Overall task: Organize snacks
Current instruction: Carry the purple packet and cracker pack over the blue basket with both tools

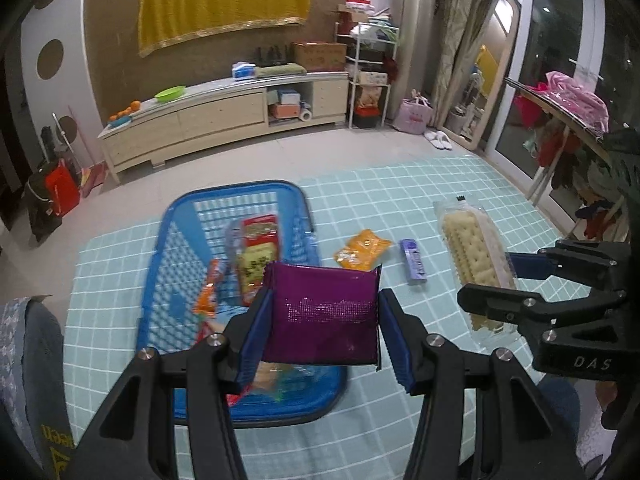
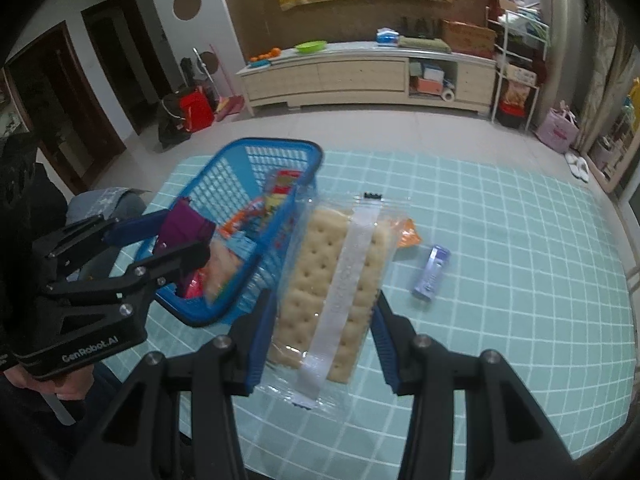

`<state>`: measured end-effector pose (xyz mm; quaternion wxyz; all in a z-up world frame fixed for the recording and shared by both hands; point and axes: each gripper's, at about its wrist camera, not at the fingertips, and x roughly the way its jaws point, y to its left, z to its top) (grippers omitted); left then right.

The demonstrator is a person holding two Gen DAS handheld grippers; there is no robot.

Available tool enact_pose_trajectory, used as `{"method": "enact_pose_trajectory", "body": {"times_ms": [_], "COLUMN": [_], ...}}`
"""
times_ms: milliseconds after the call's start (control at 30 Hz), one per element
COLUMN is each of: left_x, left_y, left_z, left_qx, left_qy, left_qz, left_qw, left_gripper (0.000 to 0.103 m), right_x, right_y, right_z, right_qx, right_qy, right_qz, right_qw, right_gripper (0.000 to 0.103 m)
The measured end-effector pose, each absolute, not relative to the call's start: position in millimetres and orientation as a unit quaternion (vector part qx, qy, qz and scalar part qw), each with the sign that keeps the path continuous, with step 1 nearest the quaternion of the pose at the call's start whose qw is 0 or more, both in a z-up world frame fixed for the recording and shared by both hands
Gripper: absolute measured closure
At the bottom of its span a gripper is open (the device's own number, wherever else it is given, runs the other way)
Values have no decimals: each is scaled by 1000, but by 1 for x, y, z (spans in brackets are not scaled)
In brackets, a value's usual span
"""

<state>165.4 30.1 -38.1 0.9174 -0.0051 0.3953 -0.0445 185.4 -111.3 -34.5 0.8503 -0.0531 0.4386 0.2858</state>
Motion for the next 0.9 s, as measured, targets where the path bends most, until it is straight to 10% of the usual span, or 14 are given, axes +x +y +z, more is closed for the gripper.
{"method": "enact_pose_trajectory", "body": {"times_ms": [900], "left_x": [239], "left_y": [105], "left_z": [-76], "left_qx": [-29], "left_qy": [423], "left_qz": [-18], "left_qw": [905], "left_gripper": [52], "right_x": [236], "right_y": [-24], "right_z": [-58], "right_qx": [-72], "right_qy": [446], "right_qz": [325], "right_qw": [831], "right_gripper": [52]}}
